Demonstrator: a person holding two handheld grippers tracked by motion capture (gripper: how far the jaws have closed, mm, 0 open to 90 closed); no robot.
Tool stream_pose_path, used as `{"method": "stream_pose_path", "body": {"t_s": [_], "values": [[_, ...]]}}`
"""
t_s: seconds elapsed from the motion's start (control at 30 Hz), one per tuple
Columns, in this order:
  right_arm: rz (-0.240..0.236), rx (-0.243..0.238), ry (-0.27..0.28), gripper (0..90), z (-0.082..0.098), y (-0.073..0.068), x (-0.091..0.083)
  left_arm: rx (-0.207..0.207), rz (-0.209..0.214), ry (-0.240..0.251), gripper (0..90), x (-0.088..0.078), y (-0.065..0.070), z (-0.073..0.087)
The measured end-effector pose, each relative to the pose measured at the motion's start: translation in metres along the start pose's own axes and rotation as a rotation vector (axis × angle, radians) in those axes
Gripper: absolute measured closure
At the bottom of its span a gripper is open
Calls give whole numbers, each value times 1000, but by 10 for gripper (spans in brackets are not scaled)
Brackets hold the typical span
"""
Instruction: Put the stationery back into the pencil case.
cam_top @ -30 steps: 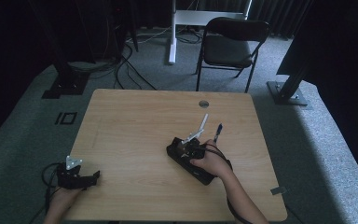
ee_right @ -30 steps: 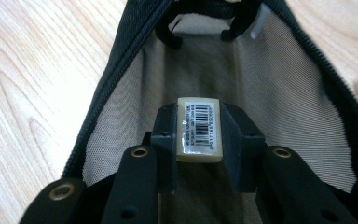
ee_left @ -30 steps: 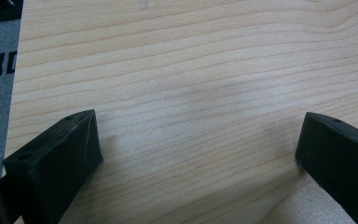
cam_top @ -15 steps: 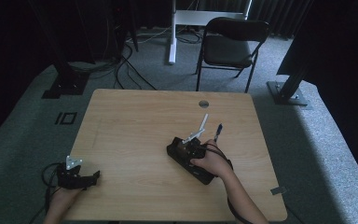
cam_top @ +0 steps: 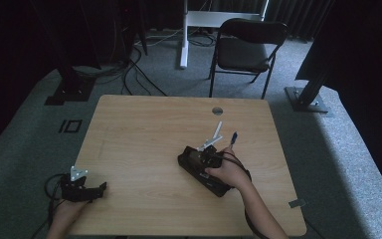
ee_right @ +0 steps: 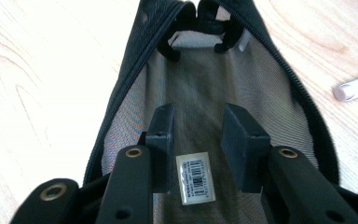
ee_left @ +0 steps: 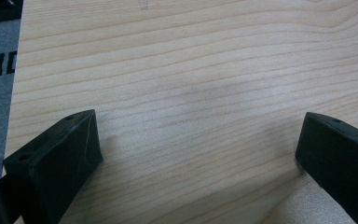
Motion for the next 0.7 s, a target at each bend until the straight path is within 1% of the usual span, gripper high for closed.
{"method": "stream_pose_path", "body": {"t_s": [0.37, 0.47, 0.53, 0.7], "values": [[-5, -5, 19, 647, 0, -1, -10, 0, 0, 0, 1, 0, 0, 0], [-4, -6, 31, 647, 0, -1, -14, 0, 0, 0, 1, 0, 0, 0], [-13, -3, 41, 646, -1, -2, -17, 0, 0, 0, 1, 0, 0, 0], [-18, -15, 57, 642, 0, -4, -24, 0, 0, 0, 1, 0, 0, 0]]}}
Point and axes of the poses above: each handheld gripper's, and its own axes: x roughly forward along the jaws, z roughly out of its underside, y roughly to its right, the point moved 8 cm from there along x, roughly forward along the jaws, and after that the axes turned 2 degrees about -y, right-handed, at the moved point
